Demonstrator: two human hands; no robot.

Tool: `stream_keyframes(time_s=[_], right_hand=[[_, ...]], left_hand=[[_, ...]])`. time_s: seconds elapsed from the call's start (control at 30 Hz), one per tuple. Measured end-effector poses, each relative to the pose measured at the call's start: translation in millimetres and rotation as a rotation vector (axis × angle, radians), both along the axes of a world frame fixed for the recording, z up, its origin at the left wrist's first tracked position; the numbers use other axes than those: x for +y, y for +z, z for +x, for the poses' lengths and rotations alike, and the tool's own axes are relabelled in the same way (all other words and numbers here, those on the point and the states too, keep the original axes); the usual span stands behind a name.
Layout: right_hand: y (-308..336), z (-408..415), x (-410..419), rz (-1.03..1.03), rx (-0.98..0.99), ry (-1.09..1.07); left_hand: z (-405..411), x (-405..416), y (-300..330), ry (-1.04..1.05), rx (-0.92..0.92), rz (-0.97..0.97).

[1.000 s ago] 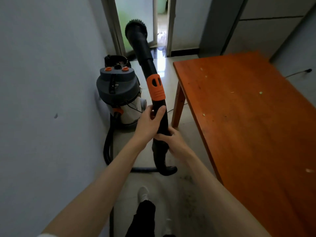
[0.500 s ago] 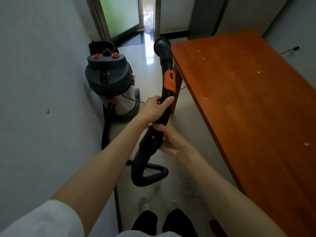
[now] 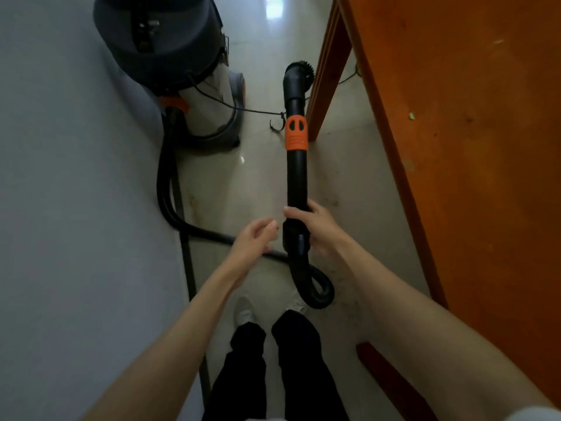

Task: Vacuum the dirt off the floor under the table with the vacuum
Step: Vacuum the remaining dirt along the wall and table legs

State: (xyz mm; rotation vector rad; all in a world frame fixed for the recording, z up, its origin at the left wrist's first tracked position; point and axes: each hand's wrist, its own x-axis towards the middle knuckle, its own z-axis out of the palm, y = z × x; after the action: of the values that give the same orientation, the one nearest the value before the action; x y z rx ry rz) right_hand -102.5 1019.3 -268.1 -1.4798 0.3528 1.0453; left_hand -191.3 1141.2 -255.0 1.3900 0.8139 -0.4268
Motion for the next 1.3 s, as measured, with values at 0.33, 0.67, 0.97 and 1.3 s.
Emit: stream_keyframes(time_s=[0.33, 0.67, 0.97, 1.3], right_hand=[[17, 78, 7, 0.231, 0.142, -0.2], [86, 75, 43, 0.258, -0.026, -0.04], [150, 37, 63, 0.427, 0.082, -0.164], [117, -73, 9, 0.359, 0.243, -0.257]], left_hand=[[-15, -41, -61, -0.083, 0.025, 0.003], [-37, 15, -7, -0.226, -0.132, 0.151], [-84, 68, 85, -0.216, -0.204, 0.426], [-174, 54, 112, -0.458, -0.005, 0.375]])
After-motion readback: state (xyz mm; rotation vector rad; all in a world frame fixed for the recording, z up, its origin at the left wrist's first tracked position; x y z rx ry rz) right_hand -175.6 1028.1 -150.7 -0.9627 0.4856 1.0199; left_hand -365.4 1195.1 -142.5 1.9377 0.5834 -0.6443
